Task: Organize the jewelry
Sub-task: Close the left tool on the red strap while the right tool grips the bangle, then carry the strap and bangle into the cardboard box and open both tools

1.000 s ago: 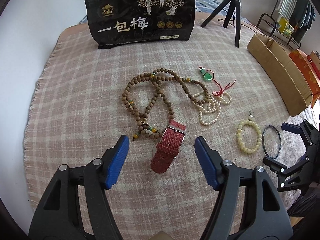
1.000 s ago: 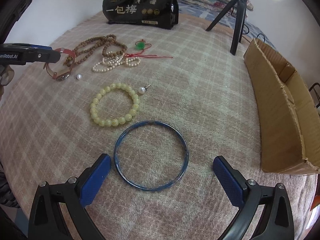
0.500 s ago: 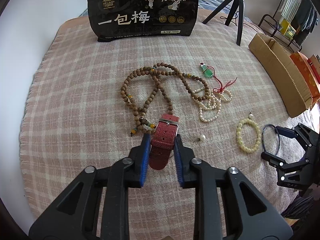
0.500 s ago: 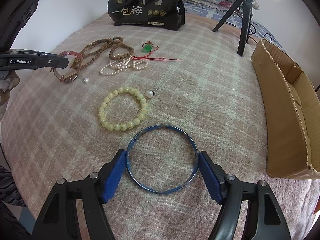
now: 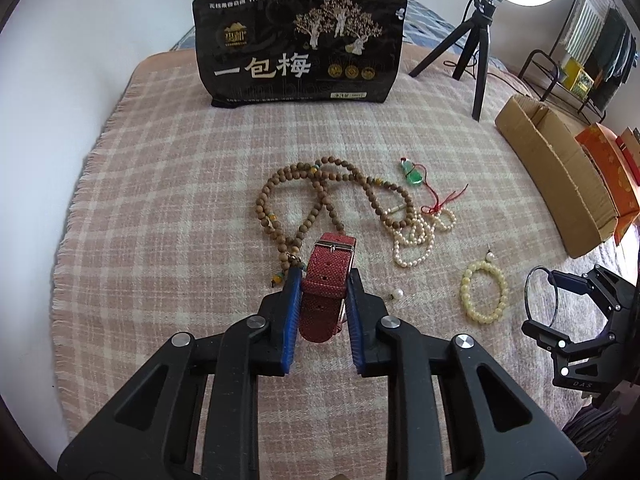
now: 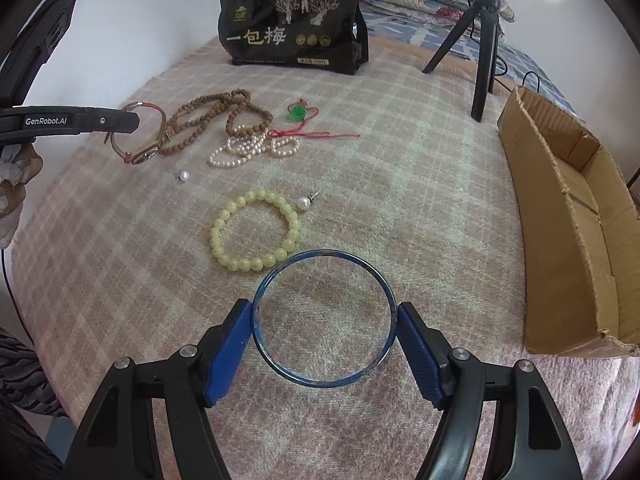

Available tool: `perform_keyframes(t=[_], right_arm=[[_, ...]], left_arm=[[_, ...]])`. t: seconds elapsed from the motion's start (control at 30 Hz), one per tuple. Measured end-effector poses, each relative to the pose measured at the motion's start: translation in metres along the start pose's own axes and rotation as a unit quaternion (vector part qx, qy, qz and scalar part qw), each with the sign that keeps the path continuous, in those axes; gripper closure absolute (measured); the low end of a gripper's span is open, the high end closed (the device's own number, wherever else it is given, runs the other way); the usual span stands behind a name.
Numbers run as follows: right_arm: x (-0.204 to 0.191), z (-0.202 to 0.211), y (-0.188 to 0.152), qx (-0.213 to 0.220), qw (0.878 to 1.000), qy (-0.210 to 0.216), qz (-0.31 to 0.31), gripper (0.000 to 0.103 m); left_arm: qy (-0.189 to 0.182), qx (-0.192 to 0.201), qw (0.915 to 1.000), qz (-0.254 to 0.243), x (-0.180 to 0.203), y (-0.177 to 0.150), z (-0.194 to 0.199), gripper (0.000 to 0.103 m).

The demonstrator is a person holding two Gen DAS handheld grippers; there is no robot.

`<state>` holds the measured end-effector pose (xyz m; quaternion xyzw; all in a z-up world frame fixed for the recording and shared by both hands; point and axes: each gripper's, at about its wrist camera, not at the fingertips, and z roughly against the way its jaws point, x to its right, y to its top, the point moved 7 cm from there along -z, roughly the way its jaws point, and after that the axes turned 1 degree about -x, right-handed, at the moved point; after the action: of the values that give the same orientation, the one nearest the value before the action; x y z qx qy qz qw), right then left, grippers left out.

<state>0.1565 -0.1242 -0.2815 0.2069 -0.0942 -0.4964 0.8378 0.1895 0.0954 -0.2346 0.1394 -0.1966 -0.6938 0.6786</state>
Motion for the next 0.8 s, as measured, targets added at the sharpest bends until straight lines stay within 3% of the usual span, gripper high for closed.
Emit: perform_keyframes(t=[0.53,0.8], right_arm=[[0.022,0.063,0.022,0.062,0.998,0.001,-0.028,0.029],[0.065,0.093,0.033,0.078,0.995,-0.031,-0.05,0.029]], left_arm=[[-0.025,0.037,0.9989,-0.013,0.043,0.02,0.028,0.083],[-0.052,0.056,0.9971,-0.009,0.075,0.03,0.044,0.083]])
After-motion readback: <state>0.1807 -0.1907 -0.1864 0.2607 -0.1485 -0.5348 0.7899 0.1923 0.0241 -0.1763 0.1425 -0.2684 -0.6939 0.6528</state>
